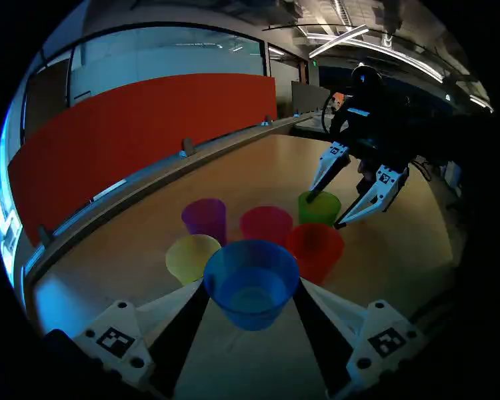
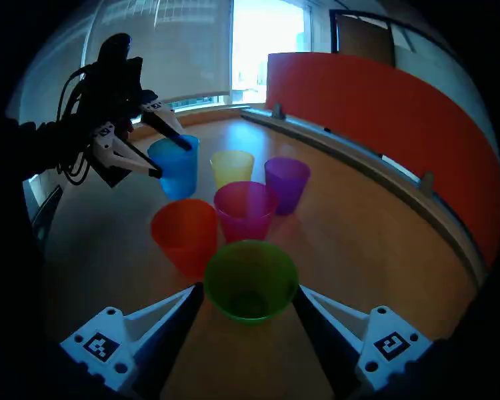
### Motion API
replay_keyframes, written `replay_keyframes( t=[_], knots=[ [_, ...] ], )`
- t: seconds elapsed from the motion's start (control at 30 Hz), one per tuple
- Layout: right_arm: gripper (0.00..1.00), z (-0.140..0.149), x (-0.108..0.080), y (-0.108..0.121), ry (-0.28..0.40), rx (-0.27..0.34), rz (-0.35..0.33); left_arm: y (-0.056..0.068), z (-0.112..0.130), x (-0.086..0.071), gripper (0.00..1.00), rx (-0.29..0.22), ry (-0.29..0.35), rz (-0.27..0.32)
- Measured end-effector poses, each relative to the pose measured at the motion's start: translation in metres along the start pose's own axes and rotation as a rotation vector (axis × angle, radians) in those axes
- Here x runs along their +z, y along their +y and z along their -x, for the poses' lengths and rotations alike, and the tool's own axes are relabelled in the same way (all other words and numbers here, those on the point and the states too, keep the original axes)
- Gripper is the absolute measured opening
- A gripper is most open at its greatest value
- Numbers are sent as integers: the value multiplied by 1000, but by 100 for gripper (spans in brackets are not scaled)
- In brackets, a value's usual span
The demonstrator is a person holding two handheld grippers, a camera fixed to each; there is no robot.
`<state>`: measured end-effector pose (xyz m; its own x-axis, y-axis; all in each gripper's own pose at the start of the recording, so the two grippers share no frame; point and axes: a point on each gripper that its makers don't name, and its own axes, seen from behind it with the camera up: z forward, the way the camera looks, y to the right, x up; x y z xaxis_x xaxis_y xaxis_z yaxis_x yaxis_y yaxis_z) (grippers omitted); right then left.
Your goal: Pour water
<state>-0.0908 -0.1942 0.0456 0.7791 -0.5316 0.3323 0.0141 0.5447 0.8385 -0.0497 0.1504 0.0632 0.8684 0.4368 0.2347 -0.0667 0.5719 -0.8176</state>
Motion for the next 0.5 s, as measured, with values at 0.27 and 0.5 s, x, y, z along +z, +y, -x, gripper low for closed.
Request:
replay_keyframes(
  t=[0.27, 0.5],
  knots=[
    [100, -3, 5, -2, 7, -11, -6, -1, 1, -2, 85, 0, -1, -5],
    [100, -3, 9, -2, 9, -17, 0, -2, 3, -3, 85, 4, -3, -8]
  ],
)
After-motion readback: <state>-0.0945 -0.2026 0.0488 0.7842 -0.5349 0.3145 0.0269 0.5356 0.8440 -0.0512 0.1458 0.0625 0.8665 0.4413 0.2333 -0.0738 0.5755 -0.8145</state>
